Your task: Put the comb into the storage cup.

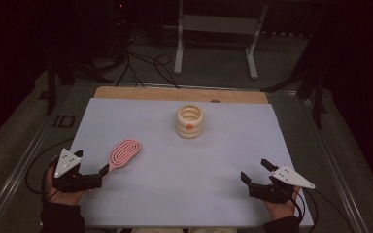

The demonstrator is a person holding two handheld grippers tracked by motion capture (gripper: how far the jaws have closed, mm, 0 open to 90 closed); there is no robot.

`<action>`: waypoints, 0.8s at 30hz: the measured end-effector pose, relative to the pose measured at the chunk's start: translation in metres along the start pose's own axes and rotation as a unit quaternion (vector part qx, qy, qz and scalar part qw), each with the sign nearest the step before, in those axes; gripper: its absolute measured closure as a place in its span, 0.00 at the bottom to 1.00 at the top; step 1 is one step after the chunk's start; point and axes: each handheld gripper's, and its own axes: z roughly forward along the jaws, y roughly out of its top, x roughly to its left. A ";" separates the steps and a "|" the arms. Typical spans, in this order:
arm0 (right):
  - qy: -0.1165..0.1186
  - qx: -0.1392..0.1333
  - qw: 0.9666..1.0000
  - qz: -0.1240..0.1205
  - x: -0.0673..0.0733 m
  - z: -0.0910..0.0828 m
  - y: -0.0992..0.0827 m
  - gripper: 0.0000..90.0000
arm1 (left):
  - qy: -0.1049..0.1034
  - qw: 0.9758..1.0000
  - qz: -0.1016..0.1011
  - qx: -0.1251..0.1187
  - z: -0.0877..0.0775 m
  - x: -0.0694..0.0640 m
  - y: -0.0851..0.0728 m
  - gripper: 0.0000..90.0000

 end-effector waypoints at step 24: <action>0.005 0.005 1.000 -0.001 0.001 0.004 -0.003 0.10 | -0.037 0.991 0.013 0.125 0.028 -0.004 -0.003 0.01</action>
